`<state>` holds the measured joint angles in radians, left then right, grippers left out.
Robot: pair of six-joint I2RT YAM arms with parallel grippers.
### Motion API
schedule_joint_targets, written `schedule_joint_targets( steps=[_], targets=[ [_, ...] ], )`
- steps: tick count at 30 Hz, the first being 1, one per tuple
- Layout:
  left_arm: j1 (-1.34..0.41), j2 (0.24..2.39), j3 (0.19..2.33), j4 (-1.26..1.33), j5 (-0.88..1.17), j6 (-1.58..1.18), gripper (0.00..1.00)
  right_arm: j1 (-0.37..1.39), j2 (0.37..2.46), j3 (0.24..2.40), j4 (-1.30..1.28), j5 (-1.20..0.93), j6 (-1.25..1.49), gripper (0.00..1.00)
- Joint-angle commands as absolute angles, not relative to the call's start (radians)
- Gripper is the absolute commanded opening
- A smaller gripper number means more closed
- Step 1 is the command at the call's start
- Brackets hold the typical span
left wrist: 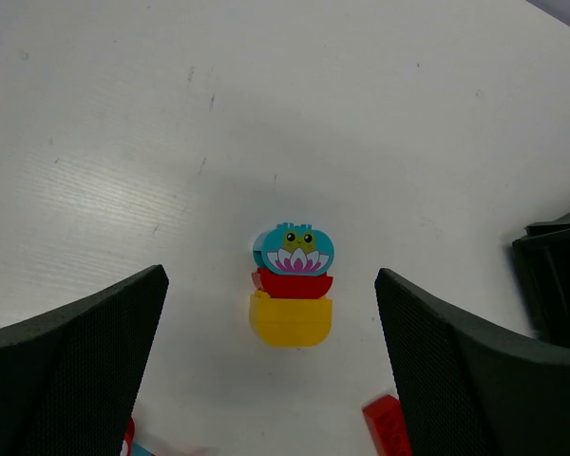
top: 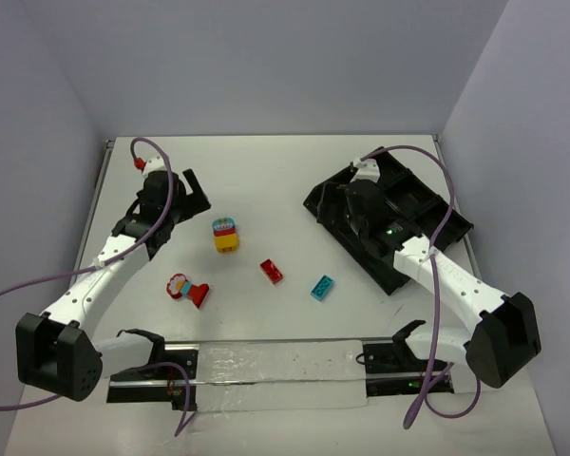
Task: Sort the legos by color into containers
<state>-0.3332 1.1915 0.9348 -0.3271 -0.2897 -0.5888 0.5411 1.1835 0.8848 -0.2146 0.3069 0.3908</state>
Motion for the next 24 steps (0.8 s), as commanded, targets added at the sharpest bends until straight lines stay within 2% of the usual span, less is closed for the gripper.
schedule_joint_targets(
  steps=[1,11,15,24],
  targets=[
    [-0.337,1.157,0.973,-0.330,-0.279,-0.569,0.99,0.555,1.186,0.931,-0.221,0.337,0.408,1.00],
    [-0.337,1.129,0.974,-0.342,-0.285,-0.560,0.99,0.563,1.178,0.905,-0.306,0.360,0.480,1.00],
    [-0.337,1.131,0.970,-0.343,-0.287,-0.560,0.99,0.565,1.150,0.879,-0.392,0.406,0.589,0.99],
    [-0.337,1.117,0.977,-0.368,-0.296,-0.552,0.99,0.568,1.023,0.712,-0.528,0.359,0.805,0.85]
  ],
)
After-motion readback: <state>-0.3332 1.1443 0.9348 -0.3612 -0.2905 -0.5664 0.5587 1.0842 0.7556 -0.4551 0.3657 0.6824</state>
